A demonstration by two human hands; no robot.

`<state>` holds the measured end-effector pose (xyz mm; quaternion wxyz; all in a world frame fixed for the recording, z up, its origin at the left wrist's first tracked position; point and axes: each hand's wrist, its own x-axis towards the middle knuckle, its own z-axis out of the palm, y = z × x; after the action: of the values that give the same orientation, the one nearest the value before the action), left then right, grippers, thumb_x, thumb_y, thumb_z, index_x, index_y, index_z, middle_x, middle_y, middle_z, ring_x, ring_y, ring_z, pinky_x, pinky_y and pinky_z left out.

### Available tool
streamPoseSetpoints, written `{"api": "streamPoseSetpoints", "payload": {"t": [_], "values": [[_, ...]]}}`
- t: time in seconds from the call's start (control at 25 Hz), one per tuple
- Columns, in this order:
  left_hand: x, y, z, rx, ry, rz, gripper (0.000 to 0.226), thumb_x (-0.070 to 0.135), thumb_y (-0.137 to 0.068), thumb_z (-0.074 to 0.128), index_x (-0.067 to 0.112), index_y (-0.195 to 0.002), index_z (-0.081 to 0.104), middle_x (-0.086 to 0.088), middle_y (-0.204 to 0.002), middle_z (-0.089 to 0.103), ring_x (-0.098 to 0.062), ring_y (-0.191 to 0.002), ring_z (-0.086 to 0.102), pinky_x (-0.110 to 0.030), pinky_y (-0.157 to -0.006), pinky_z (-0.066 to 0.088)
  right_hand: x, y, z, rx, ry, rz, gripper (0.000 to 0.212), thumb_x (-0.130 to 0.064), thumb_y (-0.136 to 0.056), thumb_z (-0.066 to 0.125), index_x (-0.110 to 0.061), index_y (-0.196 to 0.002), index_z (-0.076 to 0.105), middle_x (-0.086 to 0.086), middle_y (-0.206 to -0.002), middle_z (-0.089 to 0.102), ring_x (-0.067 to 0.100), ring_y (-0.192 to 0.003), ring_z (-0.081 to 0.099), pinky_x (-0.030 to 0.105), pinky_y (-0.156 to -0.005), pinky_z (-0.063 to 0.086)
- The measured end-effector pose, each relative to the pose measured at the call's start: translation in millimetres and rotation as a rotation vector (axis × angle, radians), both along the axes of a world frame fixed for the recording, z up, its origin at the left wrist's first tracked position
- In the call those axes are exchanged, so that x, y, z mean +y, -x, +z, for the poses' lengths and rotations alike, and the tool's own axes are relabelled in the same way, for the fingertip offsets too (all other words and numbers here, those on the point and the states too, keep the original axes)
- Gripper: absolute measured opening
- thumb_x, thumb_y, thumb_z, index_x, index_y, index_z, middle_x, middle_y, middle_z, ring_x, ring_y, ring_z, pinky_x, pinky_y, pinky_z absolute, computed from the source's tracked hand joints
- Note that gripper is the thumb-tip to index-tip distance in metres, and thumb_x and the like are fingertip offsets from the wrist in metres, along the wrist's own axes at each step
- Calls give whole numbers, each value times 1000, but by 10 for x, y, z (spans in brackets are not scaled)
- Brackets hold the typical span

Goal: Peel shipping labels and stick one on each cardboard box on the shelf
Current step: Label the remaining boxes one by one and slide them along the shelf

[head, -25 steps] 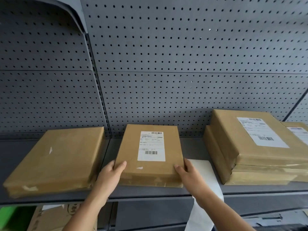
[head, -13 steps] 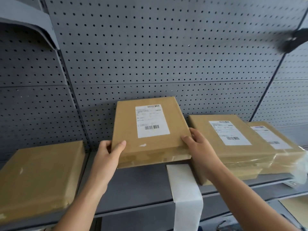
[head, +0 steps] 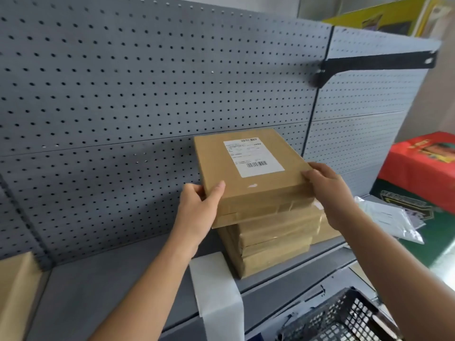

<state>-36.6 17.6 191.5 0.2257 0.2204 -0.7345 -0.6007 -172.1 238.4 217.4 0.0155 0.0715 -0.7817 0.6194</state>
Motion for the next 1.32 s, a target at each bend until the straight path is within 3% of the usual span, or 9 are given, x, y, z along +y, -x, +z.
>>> {"api": "streamPoseSetpoints", "payload": {"t": [0.24,0.36,0.52,0.72,0.92,1.0,1.08,1.16,1.32], "values": [[414,424,-163,-39,14,-49,42,56,-93,60,17,-103,51,-1,-110,58,-5,-90,58,-20,-63,39,449,475,-142,-55,-19,-39,33,-36,-86,58,-34,-117,67,-4,-115,66,22,-111,59,46,-100,48],[467,463,-248,-59,50,-8,37,53,-96,58,17,-93,49,-1,-102,55,-2,-81,55,-18,-58,38,435,605,-305,-95,-12,3,31,-34,-89,59,-31,-120,67,-2,-116,66,21,-108,59,40,-94,46],[432,469,-315,-78,43,47,44,57,-92,61,16,-102,48,-1,-108,54,-3,-82,56,-18,-56,37,378,709,-466,-100,-15,65,31,-40,-89,60,-31,-118,67,-3,-114,67,20,-109,59,38,-93,46],[340,507,-354,-81,50,50,48,63,-87,63,19,-103,50,-1,-113,56,-5,-94,57,-24,-69,41,322,682,-404,-68,-62,68,32,-34,-95,56,-27,-126,63,-7,-110,66,14,-101,59,32,-83,43],[139,348,-326,-35,183,87,55,62,-97,46,17,-129,51,3,-125,58,-11,-109,57,-27,-87,43,101,489,-249,238,-223,-85,40,-27,-95,50,-26,-135,52,-4,-136,52,17,-123,49,42,-103,41],[-37,239,-295,-12,279,127,53,57,-99,47,19,-135,52,4,-135,56,-12,-117,57,-32,-98,47,-95,359,-146,364,-294,-73,38,-25,-96,48,-24,-134,52,-1,-136,50,21,-126,46,42,-103,40],[-268,69,-249,-29,422,187,51,54,-101,45,21,-140,51,5,-142,54,-13,-126,54,-36,-104,46,-358,194,-68,460,-355,-6,35,-24,-98,48,-23,-133,53,1,-135,49,22,-129,43,35,-97,36],[-535,-150,-189,-70,554,263,51,54,-102,42,24,-143,49,7,-146,52,-13,-132,50,-38,-105,45,-654,37,-27,552,-399,70,33,-24,-98,49,-22,-131,56,0,-135,51,21,-130,43,32,-96,36],[-1142,-781,-128,-200,742,438,54,56,-103,37,25,-146,46,8,-149,51,-16,-136,48,-42,-101,47,-1338,-273,-16,665,-458,222,32,-24,-98,52,-18,-129,60,4,-133,54,26,-127,45,40,-101,39]]}}
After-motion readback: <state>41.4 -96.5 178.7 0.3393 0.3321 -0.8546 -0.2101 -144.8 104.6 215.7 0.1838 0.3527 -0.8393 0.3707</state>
